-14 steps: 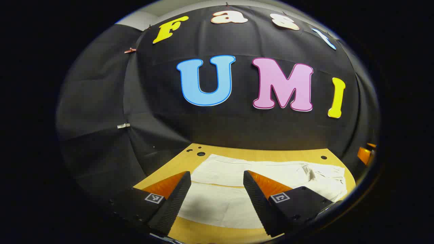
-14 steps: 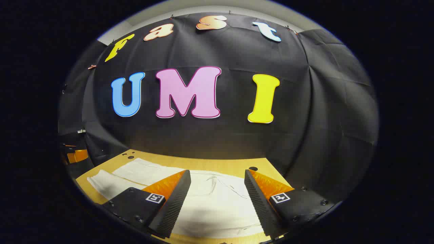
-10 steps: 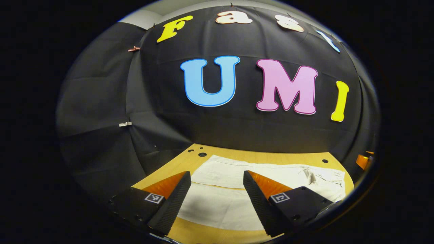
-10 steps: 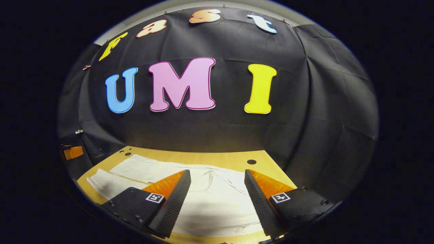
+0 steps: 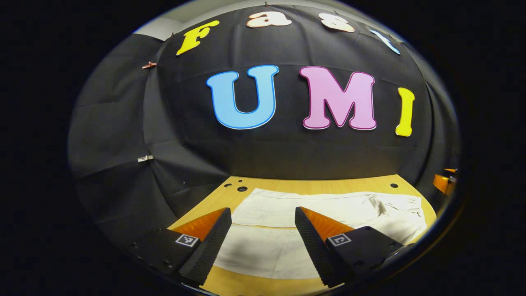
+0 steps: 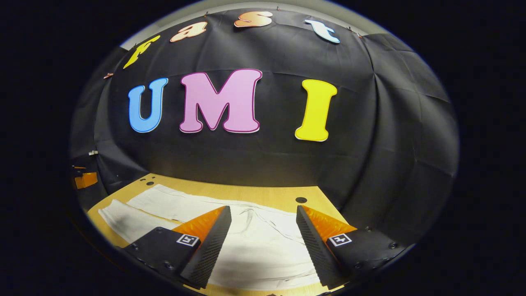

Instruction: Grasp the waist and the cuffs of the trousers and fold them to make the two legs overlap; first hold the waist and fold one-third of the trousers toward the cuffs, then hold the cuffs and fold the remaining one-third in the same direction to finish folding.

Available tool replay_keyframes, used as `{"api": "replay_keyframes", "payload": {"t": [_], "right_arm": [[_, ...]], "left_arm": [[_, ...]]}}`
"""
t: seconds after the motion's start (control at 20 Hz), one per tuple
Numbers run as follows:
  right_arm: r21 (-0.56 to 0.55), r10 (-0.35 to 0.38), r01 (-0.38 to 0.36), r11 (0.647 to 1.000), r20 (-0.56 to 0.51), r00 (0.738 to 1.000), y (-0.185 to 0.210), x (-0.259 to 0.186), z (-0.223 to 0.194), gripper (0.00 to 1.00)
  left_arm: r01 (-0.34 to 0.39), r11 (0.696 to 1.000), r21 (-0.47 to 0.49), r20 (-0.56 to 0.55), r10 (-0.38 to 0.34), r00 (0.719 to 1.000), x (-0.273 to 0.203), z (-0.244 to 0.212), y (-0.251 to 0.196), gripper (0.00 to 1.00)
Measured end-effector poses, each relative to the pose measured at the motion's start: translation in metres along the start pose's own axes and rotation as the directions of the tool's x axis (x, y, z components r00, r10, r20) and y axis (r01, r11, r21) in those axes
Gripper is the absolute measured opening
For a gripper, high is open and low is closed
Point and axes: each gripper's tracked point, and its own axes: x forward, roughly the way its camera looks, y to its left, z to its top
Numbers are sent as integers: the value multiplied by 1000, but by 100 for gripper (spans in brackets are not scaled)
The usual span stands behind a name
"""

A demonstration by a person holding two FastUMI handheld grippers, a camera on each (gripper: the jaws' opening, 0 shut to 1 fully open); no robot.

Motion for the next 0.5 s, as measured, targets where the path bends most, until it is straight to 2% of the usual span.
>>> {"api": "replay_keyframes", "payload": {"t": [0.3, 0.4, 0.5], "right_arm": [[-95, 19, -17, 995, 20, 1000, -12, 2, -2, 98], [-169, 31, -27, 985, 22, 999, -20, 4, -6, 98], [-284, 45, -38, 958, 17, 999, -32, 6, -12, 98]], "left_arm": [[12, 1000, -7, -7, -12, 1000, 5, -6, 0, 98], [-2, 1000, -6, -15, 2, 1000, 6, -10, 4, 98], [-6, 1000, -14, -24, 6, 1000, 7, -14, 6, 98]]}}
